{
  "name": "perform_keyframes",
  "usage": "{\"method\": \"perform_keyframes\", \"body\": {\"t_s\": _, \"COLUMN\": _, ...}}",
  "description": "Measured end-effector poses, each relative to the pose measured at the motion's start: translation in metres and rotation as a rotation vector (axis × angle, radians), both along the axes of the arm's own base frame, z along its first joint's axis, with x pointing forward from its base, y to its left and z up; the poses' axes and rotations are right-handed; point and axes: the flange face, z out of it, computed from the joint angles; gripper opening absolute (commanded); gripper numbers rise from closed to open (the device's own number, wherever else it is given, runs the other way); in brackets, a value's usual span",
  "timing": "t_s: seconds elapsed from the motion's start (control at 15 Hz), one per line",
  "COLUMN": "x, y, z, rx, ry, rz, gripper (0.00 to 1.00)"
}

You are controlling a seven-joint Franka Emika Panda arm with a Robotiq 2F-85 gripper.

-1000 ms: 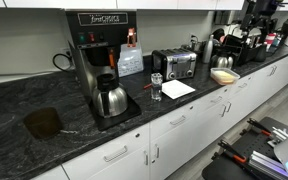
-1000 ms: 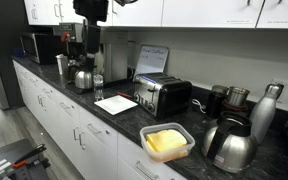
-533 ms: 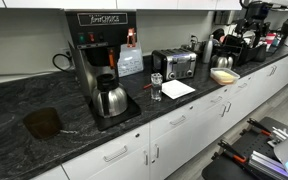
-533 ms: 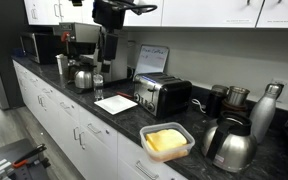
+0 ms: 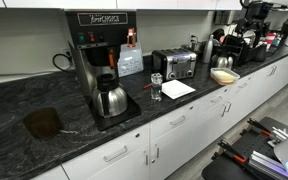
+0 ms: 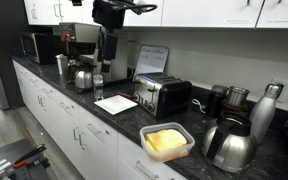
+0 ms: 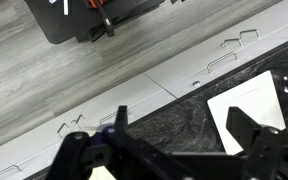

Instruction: Pick up the bowl that has bread in it and put it on the white plate

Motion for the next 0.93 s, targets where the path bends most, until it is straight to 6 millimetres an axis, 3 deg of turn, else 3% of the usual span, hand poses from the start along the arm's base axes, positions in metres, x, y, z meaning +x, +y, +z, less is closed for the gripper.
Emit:
{"method": "perform_keyframes", "body": {"t_s": 0.47, "x": 0.005, "y": 0.0, "z": -0.002, "rx": -0.005, "ry": -0.013, "rz": -0.023, "gripper": 1.0}}
{"method": "perform_keyframes", "body": {"t_s": 0.67, "x": 0.033, "y": -0.003, "z": -0.019, "rx": -0.017, "ry": -0.048, "rz": -0.091, "gripper": 1.0}}
{"method": "perform_keyframes", "body": {"t_s": 0.93, "x": 0.077, "y": -0.017, "z": -0.067, "rx": -0.046, "ry": -0.062, "rz": -0.199, "gripper": 1.0}}
